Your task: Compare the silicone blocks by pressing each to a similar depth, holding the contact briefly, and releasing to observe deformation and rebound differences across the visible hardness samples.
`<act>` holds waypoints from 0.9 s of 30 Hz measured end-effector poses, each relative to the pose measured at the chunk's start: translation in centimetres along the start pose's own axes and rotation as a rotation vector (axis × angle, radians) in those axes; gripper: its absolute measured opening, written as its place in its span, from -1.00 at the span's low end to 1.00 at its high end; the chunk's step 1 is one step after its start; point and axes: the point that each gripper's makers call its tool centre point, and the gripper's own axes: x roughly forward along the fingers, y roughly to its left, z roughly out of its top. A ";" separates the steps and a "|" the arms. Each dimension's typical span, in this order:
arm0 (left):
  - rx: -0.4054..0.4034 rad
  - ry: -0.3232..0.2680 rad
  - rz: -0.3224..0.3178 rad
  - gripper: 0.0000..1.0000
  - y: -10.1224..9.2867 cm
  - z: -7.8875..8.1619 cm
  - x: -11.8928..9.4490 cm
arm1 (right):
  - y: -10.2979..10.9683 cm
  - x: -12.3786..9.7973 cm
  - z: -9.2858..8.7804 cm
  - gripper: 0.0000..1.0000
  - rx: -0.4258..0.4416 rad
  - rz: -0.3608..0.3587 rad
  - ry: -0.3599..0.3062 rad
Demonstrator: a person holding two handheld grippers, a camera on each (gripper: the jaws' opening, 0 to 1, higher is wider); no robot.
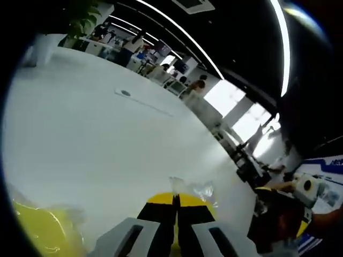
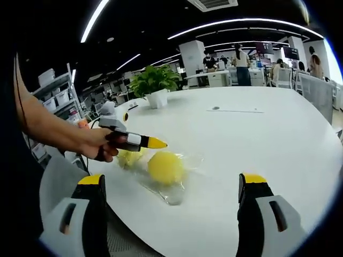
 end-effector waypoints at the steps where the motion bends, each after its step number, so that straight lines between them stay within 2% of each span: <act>1: -0.004 0.001 0.009 -1.00 0.2 0.0 0.1 | 0.0 -0.1 -0.1 0.93 0.002 0.000 0.000; 4: -0.049 0.045 0.113 -1.00 1.9 -0.9 0.3 | 0.0 -0.1 -0.1 0.93 0.002 0.000 0.002; 5: -0.074 0.047 0.114 -1.00 2.1 -1.0 0.3 | 0.0 -0.2 -0.2 0.93 0.004 -0.002 0.003; 8: 0.002 0.056 0.105 -1.00 2.2 -1.0 0.3 | -0.2 -0.2 -0.1 0.93 0.010 -0.004 0.003; 11: -0.018 0.062 0.113 -1.00 2.3 -1.1 0.5 | -0.1 -0.1 0.0 0.93 0.008 -0.001 0.004; 16: 0.025 0.077 0.137 -1.00 2.9 -1.4 0.9 | 0.1 0.1 0.2 0.93 0.004 0.006 0.006; 22: 0.019 0.082 0.135 -0.99 3.2 -1.4 1.3 | 0.2 0.2 0.1 0.93 -0.004 0.009 0.018; 25: 0.043 0.082 0.146 -0.89 3.5 -1.3 1.2 | 0.1 0.2 0.1 0.93 -0.002 0.006 0.017; 27: 0.040 0.085 0.166 -0.68 3.8 -1.1 0.7 | 0.2 0.3 0.1 0.93 -0.001 0.005 0.015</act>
